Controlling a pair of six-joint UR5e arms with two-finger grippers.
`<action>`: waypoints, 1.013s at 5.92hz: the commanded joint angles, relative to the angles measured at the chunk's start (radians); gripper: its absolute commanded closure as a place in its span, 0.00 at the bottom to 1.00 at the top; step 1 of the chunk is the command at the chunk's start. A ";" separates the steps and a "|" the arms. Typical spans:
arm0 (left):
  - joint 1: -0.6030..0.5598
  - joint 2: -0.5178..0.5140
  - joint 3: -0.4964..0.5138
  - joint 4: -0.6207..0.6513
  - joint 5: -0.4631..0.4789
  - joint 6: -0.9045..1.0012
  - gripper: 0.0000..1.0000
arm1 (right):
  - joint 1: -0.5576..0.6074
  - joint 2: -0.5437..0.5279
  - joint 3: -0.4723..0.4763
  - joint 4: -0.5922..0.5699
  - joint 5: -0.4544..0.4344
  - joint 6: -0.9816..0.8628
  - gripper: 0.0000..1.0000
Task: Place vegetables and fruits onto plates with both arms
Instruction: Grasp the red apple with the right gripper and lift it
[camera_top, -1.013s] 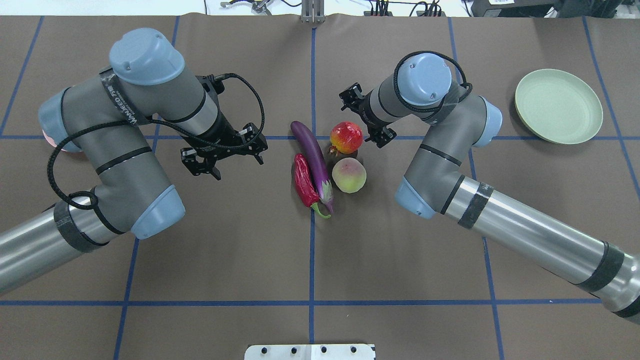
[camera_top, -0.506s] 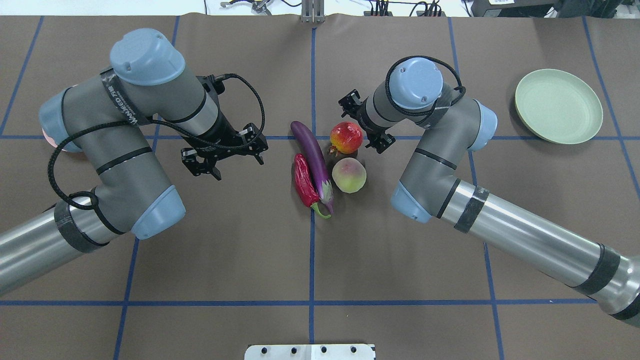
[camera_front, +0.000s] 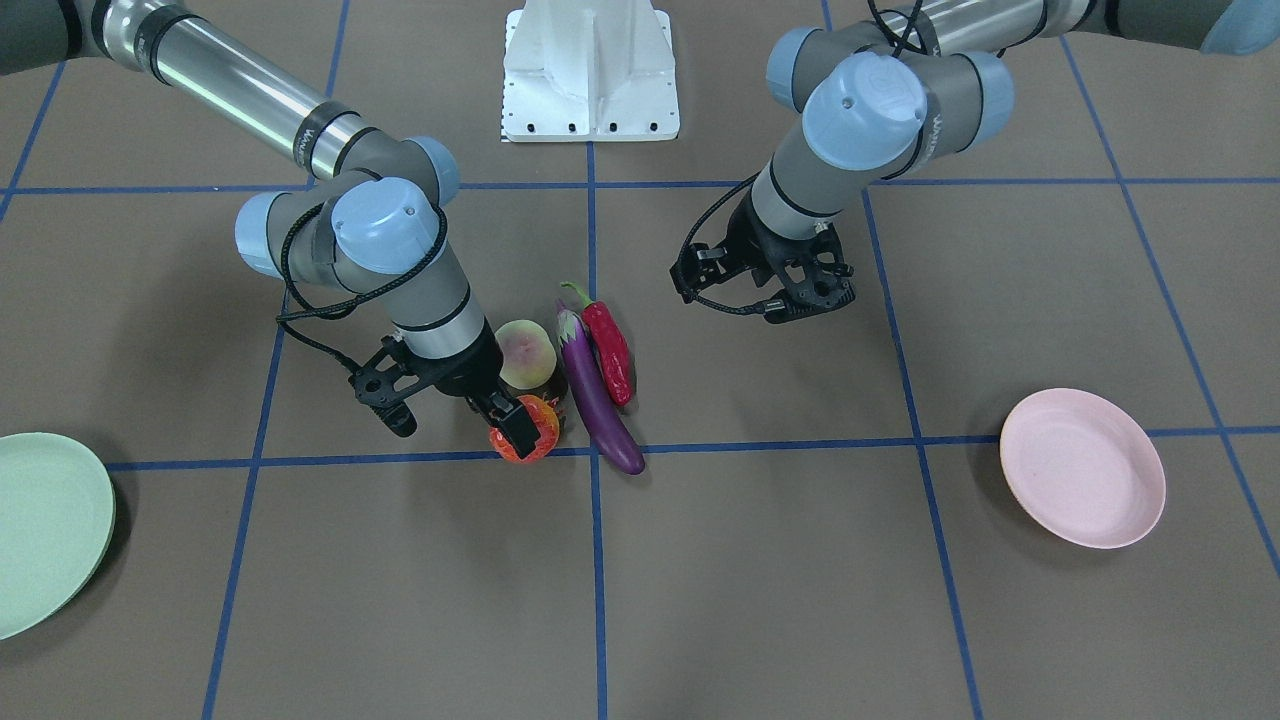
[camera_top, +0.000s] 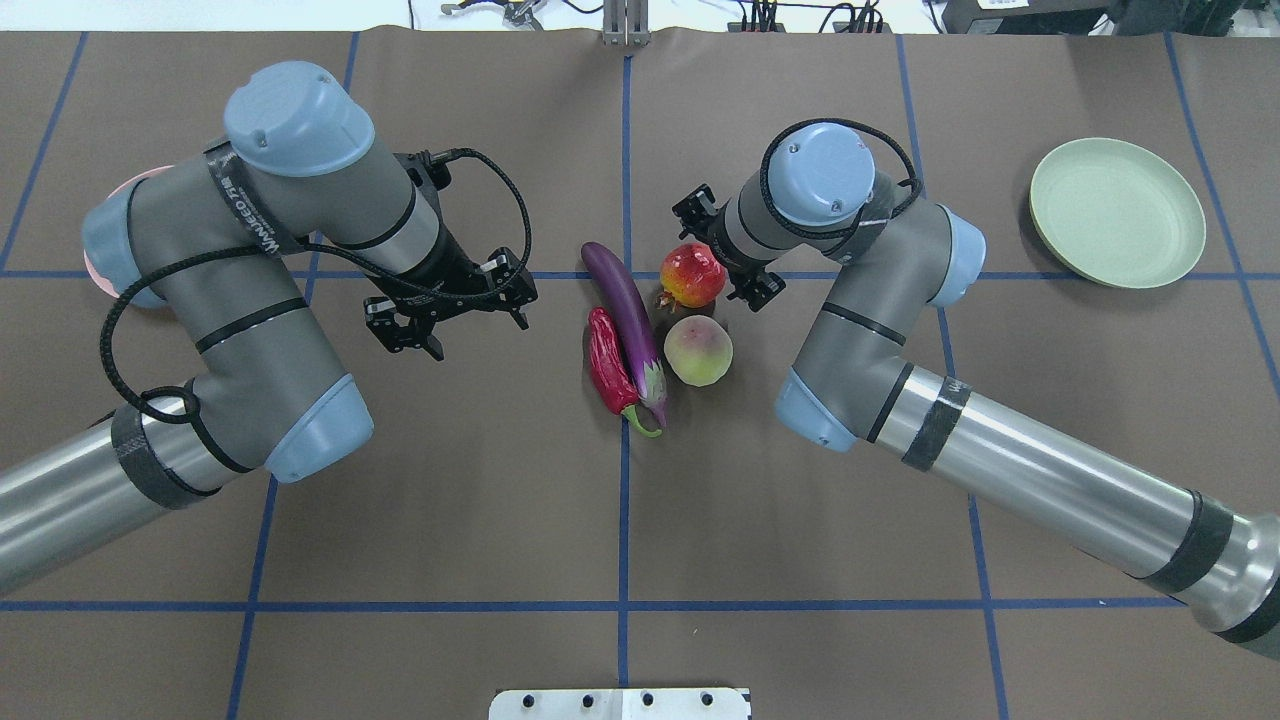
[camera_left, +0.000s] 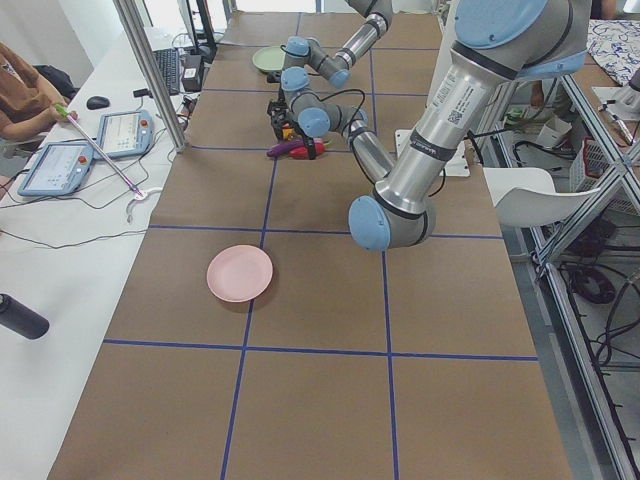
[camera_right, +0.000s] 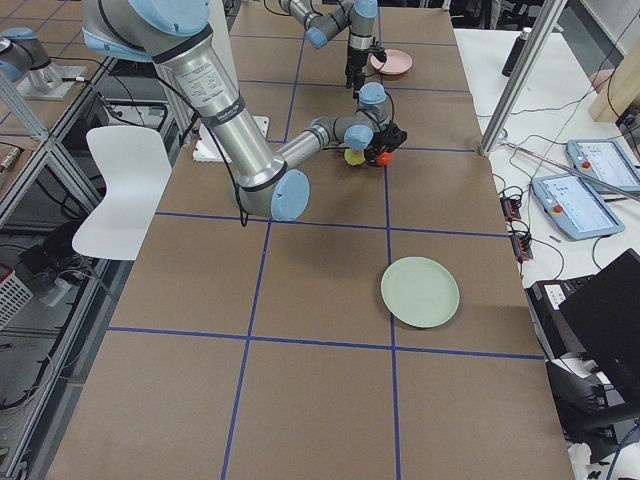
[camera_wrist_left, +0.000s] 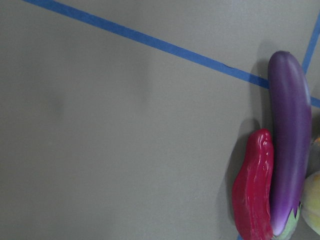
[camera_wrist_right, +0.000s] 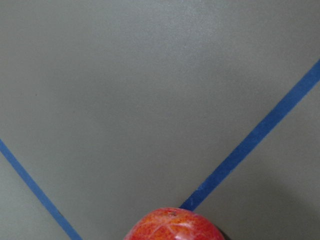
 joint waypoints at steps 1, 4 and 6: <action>0.004 -0.004 0.000 -0.002 0.004 -0.013 0.00 | -0.009 0.013 -0.009 0.001 -0.010 0.010 0.02; 0.004 -0.004 0.000 0.000 0.004 -0.013 0.00 | -0.030 0.017 -0.023 0.005 -0.030 0.010 0.04; 0.027 -0.013 0.000 -0.005 0.023 -0.013 0.00 | -0.030 0.018 -0.023 0.003 -0.031 0.010 0.74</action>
